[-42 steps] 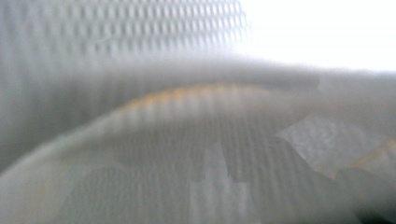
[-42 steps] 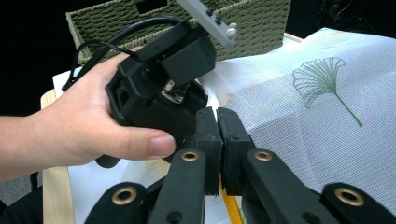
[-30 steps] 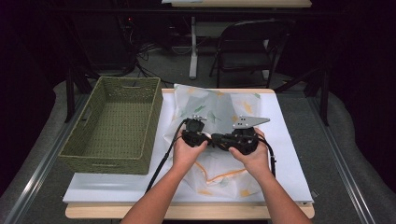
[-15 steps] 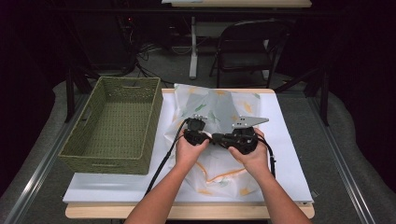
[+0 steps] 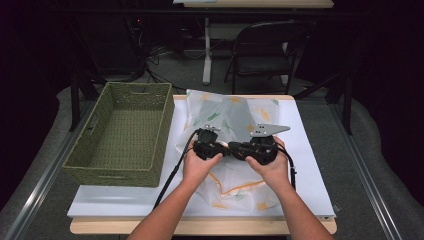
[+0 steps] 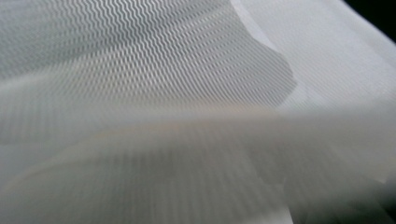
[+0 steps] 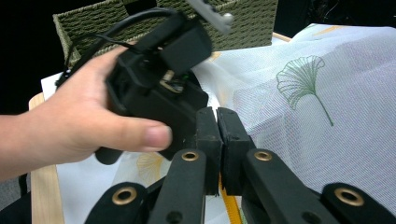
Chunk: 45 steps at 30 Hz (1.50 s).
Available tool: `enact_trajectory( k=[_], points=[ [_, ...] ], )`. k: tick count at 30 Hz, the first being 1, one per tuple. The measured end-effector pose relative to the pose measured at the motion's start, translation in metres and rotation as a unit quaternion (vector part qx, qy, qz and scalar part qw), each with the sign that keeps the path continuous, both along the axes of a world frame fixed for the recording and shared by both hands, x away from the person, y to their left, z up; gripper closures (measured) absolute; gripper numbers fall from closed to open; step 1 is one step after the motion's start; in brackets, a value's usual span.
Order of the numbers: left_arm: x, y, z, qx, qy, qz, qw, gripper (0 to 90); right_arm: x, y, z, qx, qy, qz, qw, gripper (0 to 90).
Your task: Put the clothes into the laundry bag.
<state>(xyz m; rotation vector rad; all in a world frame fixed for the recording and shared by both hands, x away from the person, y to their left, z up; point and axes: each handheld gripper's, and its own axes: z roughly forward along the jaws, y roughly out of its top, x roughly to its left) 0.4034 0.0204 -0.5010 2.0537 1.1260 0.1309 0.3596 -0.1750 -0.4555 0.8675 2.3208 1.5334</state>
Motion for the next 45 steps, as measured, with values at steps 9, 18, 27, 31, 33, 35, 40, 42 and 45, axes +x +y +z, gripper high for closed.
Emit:
enact_trajectory(
  k=[9,18,27,31,33,35,40,42,45],
  points=[
    [-0.024,0.013,0.015,-0.003,-0.014,-0.02,0.9997,55.4,-0.002,0.0,0.002,0.005,-0.001,0.003,1.0,88.5],
    [-0.036,0.023,0.018,0.007,-0.009,-0.021,0.9997,55.0,-0.004,0.001,0.005,0.004,-0.003,0.007,1.0,88.5],
    [-0.051,0.042,0.016,0.028,-0.015,-0.027,0.9991,55.1,-0.011,0.0,0.014,0.007,-0.009,0.015,0.9998,88.5],
    [-0.058,0.054,0.014,0.036,-0.015,-0.023,0.999,55.1,-0.014,-0.001,0.017,0.005,-0.009,0.016,0.9998,88.5],
    [-0.062,0.061,0.014,0.039,-0.019,-0.02,0.9989,55.0,-0.016,-0.001,0.018,0.005,-0.009,0.017,0.9998,88.6],
    [-0.065,0.068,0.014,0.039,-0.018,-0.019,0.9989,54.7,-0.018,-0.001,0.02,0.005,-0.009,0.018,0.9998,88.5],
    [-0.071,0.082,0.013,0.047,-0.023,-0.006,0.9986,53.7,-0.025,0.0,0.015,-0.006,-0.004,0.018,0.9998,88.5],
    [-0.073,0.087,0.012,0.05,-0.022,-0.005,0.9985,53.1,-0.026,0.0,0.01,-0.01,0.0,0.017,0.9998,88.5],
    [-0.076,0.094,0.005,0.052,-0.016,0.002,0.9985,51.8,-0.027,-0.001,0.004,-0.012,0.008,0.014,0.9998,88.5]
  ],
)
